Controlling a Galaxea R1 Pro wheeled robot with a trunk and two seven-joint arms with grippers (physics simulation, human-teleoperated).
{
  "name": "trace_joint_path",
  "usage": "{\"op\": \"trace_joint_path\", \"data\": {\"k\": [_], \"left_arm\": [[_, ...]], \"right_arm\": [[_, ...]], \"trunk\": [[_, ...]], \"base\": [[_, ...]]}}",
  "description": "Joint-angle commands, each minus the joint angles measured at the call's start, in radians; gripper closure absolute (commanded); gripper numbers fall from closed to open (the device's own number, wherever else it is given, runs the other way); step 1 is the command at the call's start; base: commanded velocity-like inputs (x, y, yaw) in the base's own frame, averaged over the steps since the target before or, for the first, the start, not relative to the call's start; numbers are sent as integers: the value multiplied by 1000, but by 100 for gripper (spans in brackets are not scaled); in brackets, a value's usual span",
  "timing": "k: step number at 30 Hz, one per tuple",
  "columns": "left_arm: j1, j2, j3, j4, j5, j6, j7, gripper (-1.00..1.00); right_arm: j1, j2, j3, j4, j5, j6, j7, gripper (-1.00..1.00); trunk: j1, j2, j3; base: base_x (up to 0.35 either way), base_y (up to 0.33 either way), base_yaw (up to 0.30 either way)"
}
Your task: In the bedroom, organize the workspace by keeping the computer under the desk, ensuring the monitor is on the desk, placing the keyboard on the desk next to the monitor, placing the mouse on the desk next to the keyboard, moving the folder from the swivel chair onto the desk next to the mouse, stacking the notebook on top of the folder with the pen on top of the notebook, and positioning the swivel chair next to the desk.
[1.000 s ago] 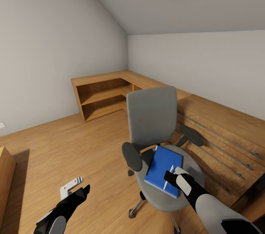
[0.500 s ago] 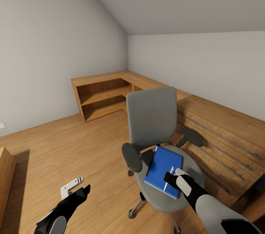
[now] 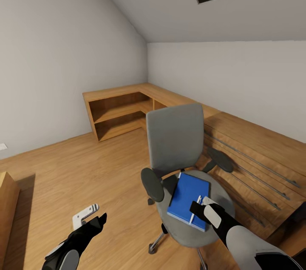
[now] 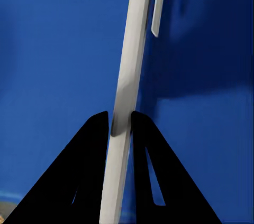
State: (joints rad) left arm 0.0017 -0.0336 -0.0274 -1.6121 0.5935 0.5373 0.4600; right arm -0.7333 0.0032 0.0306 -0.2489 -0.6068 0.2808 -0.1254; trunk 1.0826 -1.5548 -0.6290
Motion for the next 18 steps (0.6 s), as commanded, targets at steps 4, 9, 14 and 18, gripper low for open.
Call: {"op": "trace_joint_path", "data": {"k": [4, 9, 14, 18], "left_arm": [[0, 0, -11, -2, 11, 1, 9, -100], [0, 1, -22, -2, 10, 1, 9, -100], [0, 1, -24, -1, 11, 1, 9, -100], [0, 1, -26, 0, 11, 1, 9, -100]], "right_arm": [[0, 0, 3, -2, -8, -14, -6, 100], [0, 0, 3, -2, -8, -31, -6, 100], [0, -1, 2, -3, -8, -35, -6, 100], [1, -2, 2, -30, -8, -37, -6, 100]], "trunk": [[-15, 28, 12], [-35, 63, 28], [-54, 98, 43], [-69, 126, 56]], "base": [[-177, 0, 0], [-313, 0, 0], [-331, -79, 0], [-309, -186, 0]]}}
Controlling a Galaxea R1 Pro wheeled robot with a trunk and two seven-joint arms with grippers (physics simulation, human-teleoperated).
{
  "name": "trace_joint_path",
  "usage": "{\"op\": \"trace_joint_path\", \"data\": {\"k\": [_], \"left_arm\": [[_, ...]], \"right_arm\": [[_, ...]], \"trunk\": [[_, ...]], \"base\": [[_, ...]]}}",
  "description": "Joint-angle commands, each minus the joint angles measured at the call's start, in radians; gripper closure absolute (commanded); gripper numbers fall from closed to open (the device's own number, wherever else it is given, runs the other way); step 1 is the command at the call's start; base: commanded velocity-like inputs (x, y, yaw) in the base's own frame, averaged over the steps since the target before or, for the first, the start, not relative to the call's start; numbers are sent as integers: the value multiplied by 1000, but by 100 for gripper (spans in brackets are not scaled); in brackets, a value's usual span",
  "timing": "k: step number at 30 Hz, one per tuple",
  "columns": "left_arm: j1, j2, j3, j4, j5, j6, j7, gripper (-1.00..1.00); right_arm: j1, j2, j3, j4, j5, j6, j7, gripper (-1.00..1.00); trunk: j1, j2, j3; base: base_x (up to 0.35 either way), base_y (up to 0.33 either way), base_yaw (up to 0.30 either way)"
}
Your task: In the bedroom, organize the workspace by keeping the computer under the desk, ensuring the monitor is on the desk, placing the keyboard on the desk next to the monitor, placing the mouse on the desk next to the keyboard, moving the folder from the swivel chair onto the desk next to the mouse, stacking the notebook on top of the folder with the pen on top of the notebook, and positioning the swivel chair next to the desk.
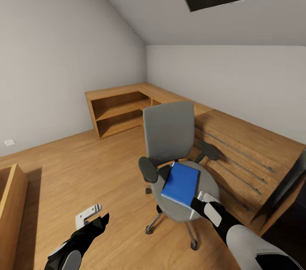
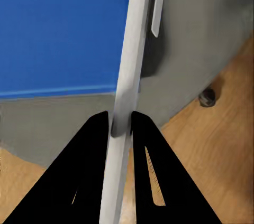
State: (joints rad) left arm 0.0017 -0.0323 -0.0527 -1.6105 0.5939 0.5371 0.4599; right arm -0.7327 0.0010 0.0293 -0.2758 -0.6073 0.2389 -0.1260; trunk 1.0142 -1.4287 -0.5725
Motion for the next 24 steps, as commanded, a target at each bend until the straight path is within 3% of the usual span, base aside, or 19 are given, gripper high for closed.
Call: {"op": "trace_joint_path", "data": {"k": [1, 6, 8, 11, 18, 24], "left_arm": [[0, 0, -1, -2, 10, 1, 10, -100], [0, 0, -4, -2, 9, 1, 10, -100], [0, 0, -16, -2, 8, 1, 10, -100], [0, 0, -38, -2, 5, 0, 10, -100], [0, 0, -53, -1, 5, 0, 11, -100], [0, 0, -54, 0, 6, -1, 11, -100]], "right_arm": [[1, -2, 3, -20, -8, 5, -6, 100], [10, -8, 3, -103, -8, 21, -8, 100], [31, -30, 3, -192, -8, 90, -9, 100], [68, -52, 3, -295, -9, 130, -17, 100], [211, -64, 3, -624, -16, 217, -192, 100], [274, -66, 2, -787, -17, 290, -239, 100]], "trunk": [[-4, 7, 2], [-24, 42, 18], [-31, 56, 24], [-43, 77, 34], [-70, 126, 56], [-93, 168, 74]], "base": [[-304, -201, 0], [-293, -192, 0], [-116, -69, 0], [-36, -22, 0], [-8, -5, 0], [0, 0, 0]]}}
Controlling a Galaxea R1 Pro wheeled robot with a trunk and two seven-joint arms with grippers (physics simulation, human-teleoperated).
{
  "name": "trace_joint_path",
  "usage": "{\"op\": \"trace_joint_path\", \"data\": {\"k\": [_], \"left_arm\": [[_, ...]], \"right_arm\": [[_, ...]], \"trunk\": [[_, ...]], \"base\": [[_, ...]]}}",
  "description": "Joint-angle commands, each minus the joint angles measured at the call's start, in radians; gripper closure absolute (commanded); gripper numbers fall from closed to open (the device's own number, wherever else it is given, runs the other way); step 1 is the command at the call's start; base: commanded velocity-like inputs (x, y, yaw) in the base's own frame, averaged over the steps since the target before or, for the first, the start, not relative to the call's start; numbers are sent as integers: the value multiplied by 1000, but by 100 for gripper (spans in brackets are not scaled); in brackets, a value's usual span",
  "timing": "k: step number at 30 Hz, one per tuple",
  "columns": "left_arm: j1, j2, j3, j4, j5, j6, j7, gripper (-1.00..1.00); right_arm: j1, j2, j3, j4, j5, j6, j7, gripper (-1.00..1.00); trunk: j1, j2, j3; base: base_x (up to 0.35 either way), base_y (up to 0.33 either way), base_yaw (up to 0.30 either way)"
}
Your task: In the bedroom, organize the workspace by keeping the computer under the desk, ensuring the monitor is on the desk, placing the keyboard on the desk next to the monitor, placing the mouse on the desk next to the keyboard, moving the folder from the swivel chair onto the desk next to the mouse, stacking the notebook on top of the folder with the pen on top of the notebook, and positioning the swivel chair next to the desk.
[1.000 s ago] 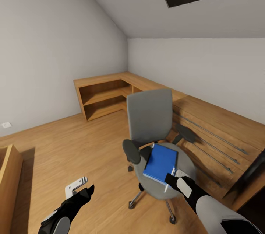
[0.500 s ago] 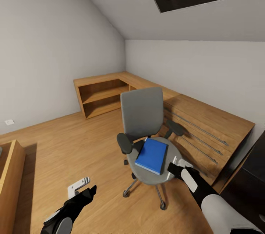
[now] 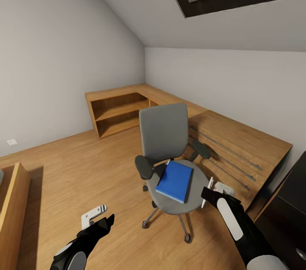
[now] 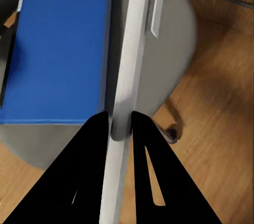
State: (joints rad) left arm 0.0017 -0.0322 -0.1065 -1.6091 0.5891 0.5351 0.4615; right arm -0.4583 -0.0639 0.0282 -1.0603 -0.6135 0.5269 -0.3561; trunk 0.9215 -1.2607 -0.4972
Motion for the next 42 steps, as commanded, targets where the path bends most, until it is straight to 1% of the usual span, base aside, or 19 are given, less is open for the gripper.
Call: {"op": "trace_joint_path", "data": {"k": [1, 3, 6, 8, 14, 17, 21, 22, 23, 24, 26, 27, 32, 35, 36, 40, 42], "left_arm": [[0, 0, -1, -2, 11, 1, 9, -100], [0, 0, -1, -2, 10, 1, 10, -100], [0, -1, -1, -2, 9, 0, 10, -100], [0, -1, -2, -2, 9, 0, 11, -100], [0, -2, -7, -2, 10, 0, 11, -100], [0, -1, -23, -2, 10, 0, 13, -100], [0, 0, -33, 2, 11, 0, 47, -100], [0, 0, -38, 4, 13, 0, 61, -100], [0, 0, -38, 4, 14, 0, 61, -100], [0, 0, -38, 7, 14, 0, 62, -100], [0, 0, -38, 7, 14, 0, 62, -100], [0, 0, -38, 7, 14, 0, 62, -100], [0, 0, -38, 8, 14, 0, 62, -100], [0, 0, -39, 8, 15, 0, 62, -100], [0, 0, -42, 9, 14, 1, 63, -100], [0, 0, -88, 15, 13, 2, 67, -100], [0, 0, -119, 21, 12, 1, 87, -100]], "right_arm": [[3, -1, 3, -16, -11, 7, -11, 100], [17, -2, 2, -53, -10, 18, -14, 100], [51, -3, 0, -138, -7, 30, -19, 100], [62, -3, 0, -167, -6, 41, -19, 100], [79, -3, 0, -218, -6, 62, -20, 100], [83, -3, -1, -251, -8, 71, -20, 100], [91, -4, -2, -287, -8, 88, -20, 100], [148, -21, -51, -396, -9, 118, -20, 100], [150, -22, -69, -405, -10, 135, -20, 100], [154, -23, -123, -435, -11, 184, -20, 100], [154, -23, -141, -446, -11, 199, -20, 100], [154, -23, -162, -458, -11, 218, -20, 100], [155, -22, -184, -475, -10, 259, -18, 100], [155, -22, -189, -475, -9, 257, -18, 100], [155, -21, -197, -474, -9, 256, -18, 100], [155, -20, -230, -472, -9, 254, -18, 100], [155, -20, -250, -471, -9, 254, -18, 100]], "trunk": [[-4, 7, 2], [-12, 21, 9], [-23, 42, 18], [-31, 56, 24], [-54, 98, 43], [-65, 119, 52], [-81, 147, 65], [-84, 154, 68], [-88, 161, 71], [-92, 168, 74], [-100, 182, 81], [-104, 189, 84], [-123, 224, 99], [-134, 245, 109], [-138, 252, 112], [-153, 280, 126], [-157, 287, 130]], "base": [[0, 0, 0], [0, 0, 0], [0, 0, 0], [0, 0, 0], [0, 0, 0], [-6, 0, 0], [-152, 0, 0], [-47, 0, 0], [-30, 0, 0], [-6, 0, 0], [-4, 0, 0], [-1, 0, 0], [0, 0, 0], [0, 0, 0], [0, 0, 0], [0, 0, -76], [0, 0, -187]]}}
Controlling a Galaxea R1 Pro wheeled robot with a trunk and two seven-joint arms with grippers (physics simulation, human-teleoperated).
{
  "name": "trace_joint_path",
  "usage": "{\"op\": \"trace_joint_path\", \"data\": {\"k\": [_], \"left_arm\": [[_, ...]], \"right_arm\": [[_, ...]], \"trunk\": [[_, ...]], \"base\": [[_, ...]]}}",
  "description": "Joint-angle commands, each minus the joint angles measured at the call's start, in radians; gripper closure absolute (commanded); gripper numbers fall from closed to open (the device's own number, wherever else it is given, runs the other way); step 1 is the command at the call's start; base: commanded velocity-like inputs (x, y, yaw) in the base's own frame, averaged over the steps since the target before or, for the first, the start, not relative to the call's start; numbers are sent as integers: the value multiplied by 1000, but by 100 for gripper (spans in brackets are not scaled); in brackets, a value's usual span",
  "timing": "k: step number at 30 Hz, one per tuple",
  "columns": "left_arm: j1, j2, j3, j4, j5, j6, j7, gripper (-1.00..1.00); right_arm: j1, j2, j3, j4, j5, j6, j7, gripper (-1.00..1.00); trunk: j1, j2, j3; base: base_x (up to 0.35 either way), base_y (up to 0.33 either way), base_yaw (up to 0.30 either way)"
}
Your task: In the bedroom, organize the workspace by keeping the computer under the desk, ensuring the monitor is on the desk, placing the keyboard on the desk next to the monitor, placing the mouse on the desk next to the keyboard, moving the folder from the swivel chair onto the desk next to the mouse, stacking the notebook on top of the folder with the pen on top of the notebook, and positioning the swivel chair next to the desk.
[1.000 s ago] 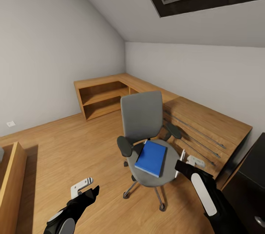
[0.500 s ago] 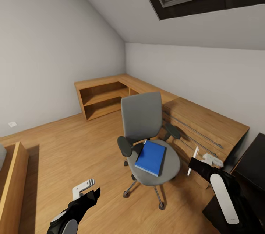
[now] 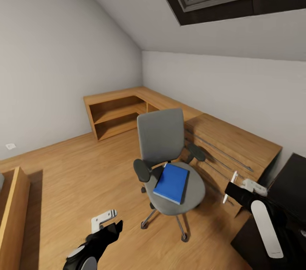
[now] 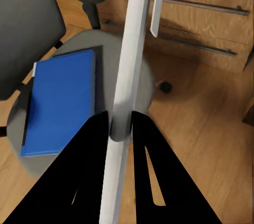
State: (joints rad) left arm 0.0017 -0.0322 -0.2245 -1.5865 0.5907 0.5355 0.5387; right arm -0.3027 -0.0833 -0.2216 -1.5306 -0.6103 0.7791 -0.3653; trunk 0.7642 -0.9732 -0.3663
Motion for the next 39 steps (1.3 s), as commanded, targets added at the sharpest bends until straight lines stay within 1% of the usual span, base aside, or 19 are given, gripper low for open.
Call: {"op": "trace_joint_path", "data": {"k": [1, 3, 5, 9, 11, 12, 14, 16, 22, 28, 30, 34, 38, 39], "left_arm": [[0, 0, -7, 0, 10, 1, 16, -100], [0, 0, -23, 9, 10, 0, 39, -100], [0, 0, -29, 12, 10, 0, 46, -100], [0, 0, -44, 18, 10, -1, 49, -100], [0, 0, -79, 28, 9, -1, 51, -100], [0, 0, -90, 30, 8, -1, 51, -100], [0, 1, -128, 34, 8, -2, 53, -100], [0, 3, -154, 37, 6, -2, 59, -100], [0, 3, -158, 37, 5, -3, 60, -100], [0, 3, -159, 37, 1, -3, 61, -100], [0, 3, -159, 37, -11, -3, 61, -100], [0, 3, -160, 37, -28, -3, 62, -100], [0, 2, -160, 37, -31, -3, 63, -100], [0, 2, -160, 37, -32, -3, 63, -100]], "right_arm": [[-1, 0, -5, -1, -12, 2, -9, 100], [-1, 0, -19, 0, -13, 3, -9, 100], [-1, 1, -27, 1, -13, 3, -9, 100], [-1, 2, -59, 1, -14, 3, -9, 100], [-1, 3, -78, 1, -14, 4, -9, 100], [-1, 3, -81, 1, -14, 3, -9, 100], [-1, 3, -88, 2, -15, 3, -9, 100], [0, 3, -94, 4, -14, 3, -9, 100], [-1, 3, -94, 18, -14, 1, -8, 100], [0, 2, -94, 30, -14, -2, -8, 100], [0, 1, -94, 35, -14, -3, -4, 100], [-1, -2, -95, 70, -14, -4, -1, 100], [-1, -3, -97, 108, -13, -5, -1, 100], [-1, -4, -103, 135, -12, -6, -1, 100]], "trunk": [[0, -1, 0], [0, -1, 1], [0, -1, 2], [0, -1, 5], [0, -1, 6], [0, -1, 7], [0, -1, 8], [0, -1, 10], [0, -1, 13], [0, -1, 13], [0, -1, 13], [0, -1, 13], [0, -1, 13], [0, -1, 13]], "base": [[0, 0, -208], [0, 0, -224], [0, 0, -233], [2, -7, -243], [79, -126, -249], [123, -186, -251], [164, -235, -252], [216, -248, -253], [286, -151, -225], [305, -131, -40], [300, -183, -4], [274, -220, -1], [246, -248, 0], [193, -287, 0]]}}
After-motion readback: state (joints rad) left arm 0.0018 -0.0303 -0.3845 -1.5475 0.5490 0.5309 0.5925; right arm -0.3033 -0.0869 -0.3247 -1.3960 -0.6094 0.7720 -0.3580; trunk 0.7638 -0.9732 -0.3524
